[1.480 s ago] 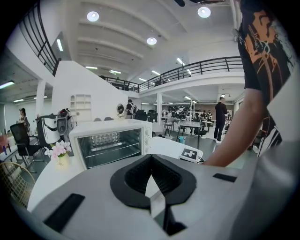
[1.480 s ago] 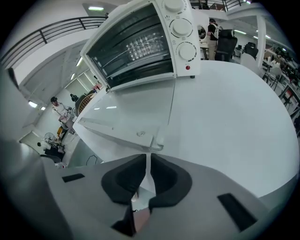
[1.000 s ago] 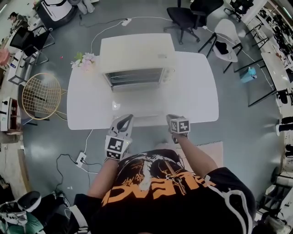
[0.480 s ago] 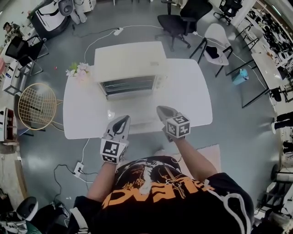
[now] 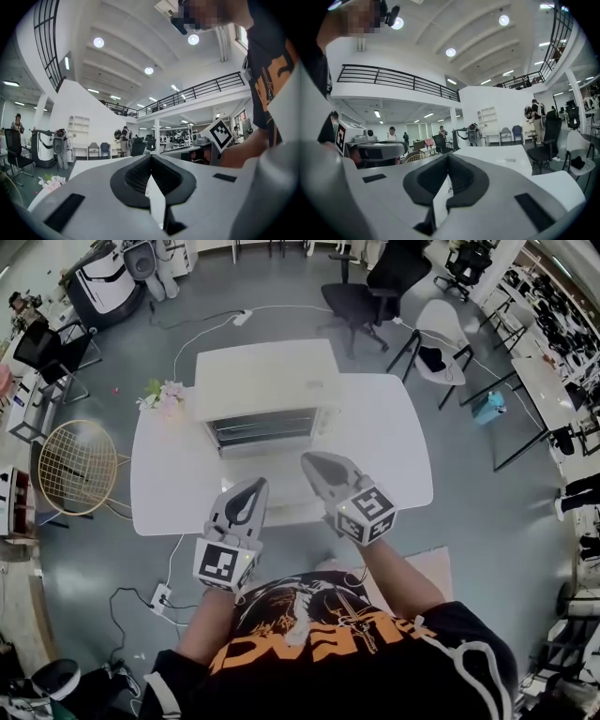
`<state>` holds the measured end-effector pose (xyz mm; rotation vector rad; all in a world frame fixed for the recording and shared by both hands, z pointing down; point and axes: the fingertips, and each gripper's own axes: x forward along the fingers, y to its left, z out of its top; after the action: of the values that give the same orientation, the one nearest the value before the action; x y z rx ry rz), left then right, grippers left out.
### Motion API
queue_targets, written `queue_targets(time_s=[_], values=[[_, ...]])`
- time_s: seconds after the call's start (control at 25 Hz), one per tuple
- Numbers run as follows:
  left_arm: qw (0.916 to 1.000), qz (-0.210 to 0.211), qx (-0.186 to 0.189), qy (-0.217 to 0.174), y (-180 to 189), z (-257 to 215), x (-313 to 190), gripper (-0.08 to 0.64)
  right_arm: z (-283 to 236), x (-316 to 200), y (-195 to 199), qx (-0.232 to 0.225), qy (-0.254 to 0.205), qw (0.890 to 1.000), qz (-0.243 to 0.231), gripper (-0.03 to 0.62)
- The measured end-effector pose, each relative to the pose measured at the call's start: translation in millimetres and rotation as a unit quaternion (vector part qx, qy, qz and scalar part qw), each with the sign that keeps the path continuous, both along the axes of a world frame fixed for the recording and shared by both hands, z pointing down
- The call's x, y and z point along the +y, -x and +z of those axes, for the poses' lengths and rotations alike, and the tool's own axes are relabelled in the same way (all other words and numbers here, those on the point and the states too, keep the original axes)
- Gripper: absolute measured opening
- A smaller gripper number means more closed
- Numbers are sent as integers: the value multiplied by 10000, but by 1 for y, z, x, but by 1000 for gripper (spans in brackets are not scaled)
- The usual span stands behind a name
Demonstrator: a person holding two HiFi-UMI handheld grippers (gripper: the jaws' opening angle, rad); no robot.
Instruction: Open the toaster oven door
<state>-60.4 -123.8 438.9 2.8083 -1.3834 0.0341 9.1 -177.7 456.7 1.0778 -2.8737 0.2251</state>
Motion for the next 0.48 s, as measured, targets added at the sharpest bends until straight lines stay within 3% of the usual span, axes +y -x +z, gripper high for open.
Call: queue_targets(time_s=[0.48], values=[[9988, -2, 247, -432, 2, -52, 9, 21, -68, 22, 11, -197, -706, 9970, -267, 14]])
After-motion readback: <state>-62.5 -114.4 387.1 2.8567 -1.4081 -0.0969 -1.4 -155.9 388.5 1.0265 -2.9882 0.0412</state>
